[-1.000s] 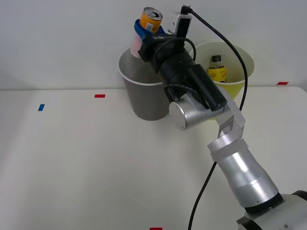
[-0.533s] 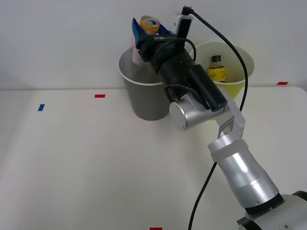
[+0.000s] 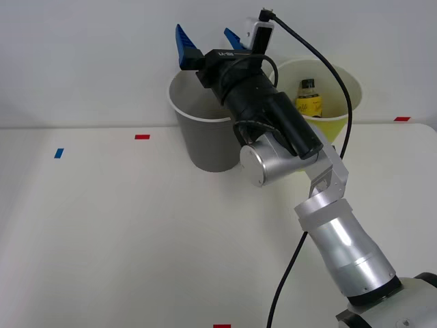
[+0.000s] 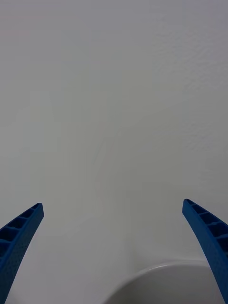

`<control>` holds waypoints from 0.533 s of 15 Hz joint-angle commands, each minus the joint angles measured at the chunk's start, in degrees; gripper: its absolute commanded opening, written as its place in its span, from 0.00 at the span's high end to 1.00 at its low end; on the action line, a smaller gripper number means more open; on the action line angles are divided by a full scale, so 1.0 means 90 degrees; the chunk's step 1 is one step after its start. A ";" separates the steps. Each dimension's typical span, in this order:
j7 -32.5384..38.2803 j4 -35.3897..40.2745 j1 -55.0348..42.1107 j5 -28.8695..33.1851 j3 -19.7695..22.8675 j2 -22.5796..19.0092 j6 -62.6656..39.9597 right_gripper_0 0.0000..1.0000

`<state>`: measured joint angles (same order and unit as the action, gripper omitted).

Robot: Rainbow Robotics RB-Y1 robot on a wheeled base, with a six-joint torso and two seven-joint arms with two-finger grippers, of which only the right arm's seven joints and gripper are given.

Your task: Put cans in the gray bin, plastic bottles in the light green bin

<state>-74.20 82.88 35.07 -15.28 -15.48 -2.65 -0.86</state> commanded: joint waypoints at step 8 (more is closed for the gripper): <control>0.0022 0.0000 -0.0001 0.0008 0.0001 -0.0028 0.0057 0.00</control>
<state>-73.98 82.88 35.07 -15.28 -15.47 -2.82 -0.71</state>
